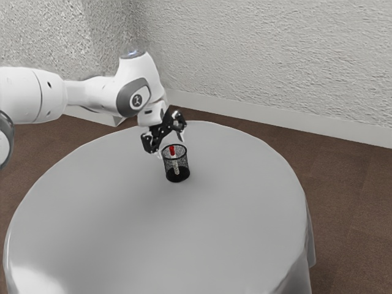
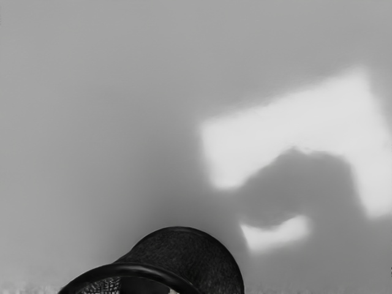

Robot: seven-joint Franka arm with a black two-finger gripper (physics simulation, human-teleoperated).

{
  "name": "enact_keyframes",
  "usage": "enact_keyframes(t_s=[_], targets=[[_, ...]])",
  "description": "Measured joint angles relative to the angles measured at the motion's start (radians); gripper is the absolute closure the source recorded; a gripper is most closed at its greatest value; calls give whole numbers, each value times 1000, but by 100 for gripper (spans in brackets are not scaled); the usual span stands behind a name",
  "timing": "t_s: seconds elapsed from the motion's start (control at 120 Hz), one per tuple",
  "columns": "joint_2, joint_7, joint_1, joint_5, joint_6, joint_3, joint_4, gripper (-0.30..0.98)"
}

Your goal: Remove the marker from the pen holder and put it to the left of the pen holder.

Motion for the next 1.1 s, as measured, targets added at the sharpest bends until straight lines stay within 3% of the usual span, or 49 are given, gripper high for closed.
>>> enact_keyframes(t_s=[0.508, 0.767, 1.1], targets=[[36, -232, -7, 17, 12, 0, 16, 13], [44, -279, -11, 59, 13, -3, 36, 20], [57, -294, -14, 83, 14, -14, 58, 39]])
